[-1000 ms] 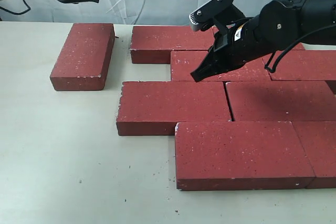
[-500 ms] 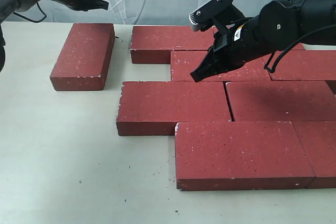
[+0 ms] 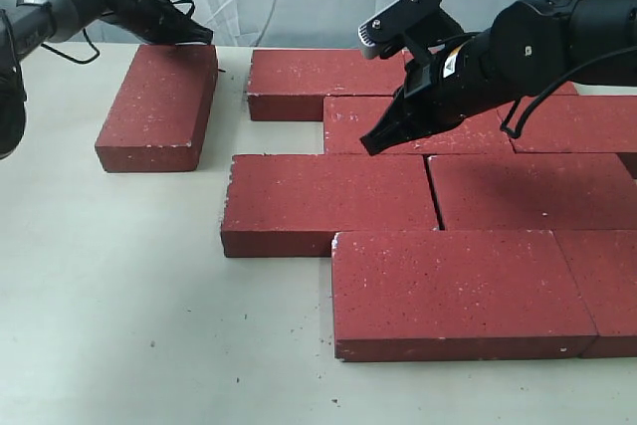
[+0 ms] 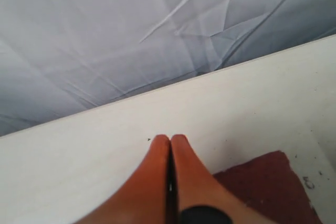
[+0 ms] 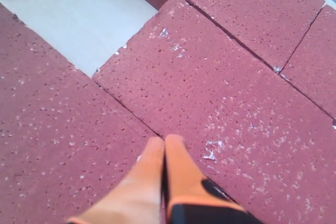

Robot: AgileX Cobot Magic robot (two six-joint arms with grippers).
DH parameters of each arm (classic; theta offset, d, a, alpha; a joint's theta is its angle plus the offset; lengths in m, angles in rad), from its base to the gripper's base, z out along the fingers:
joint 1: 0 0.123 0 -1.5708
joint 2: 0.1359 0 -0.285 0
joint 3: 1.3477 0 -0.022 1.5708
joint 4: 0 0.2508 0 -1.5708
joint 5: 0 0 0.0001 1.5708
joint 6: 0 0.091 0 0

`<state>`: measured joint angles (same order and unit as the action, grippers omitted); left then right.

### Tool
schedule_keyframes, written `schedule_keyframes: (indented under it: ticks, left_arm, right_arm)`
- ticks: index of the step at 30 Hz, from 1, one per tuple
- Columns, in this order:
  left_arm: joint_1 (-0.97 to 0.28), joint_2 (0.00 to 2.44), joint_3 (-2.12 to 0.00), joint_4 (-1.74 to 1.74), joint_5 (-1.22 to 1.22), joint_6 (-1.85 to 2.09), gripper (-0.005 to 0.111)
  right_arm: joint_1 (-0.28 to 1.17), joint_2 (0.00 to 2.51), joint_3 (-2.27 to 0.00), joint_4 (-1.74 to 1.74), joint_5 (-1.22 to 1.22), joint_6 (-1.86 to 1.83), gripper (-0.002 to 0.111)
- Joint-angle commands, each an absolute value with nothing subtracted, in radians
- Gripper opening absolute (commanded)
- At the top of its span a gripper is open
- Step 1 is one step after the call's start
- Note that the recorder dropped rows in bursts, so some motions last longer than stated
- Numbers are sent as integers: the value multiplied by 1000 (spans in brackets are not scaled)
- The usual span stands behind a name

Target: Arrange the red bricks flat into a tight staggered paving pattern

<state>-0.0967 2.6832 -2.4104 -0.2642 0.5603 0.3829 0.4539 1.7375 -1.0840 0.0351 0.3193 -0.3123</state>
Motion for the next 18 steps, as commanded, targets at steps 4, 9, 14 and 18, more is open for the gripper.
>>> schedule_keyframes:
  ticks: [4, 9, 14, 18]
  left_arm:
    - [-101, 2683, -2421, -232, 626, 377, 0]
    - [-101, 2681, -2421, -200, 697, 378, 0]
    - [-101, 2631, -2421, -188, 808, 380, 0]
    - [-101, 2576, -2421, -182, 947, 402, 0]
  right_arm:
    - [456, 1735, -1088, 37, 308, -319, -1]
    - [456, 1735, -1088, 30, 305, -319, -1]
    - [456, 1735, -1088, 30, 303, -319, -1]
    - [456, 1735, -1088, 30, 303, -319, -1]
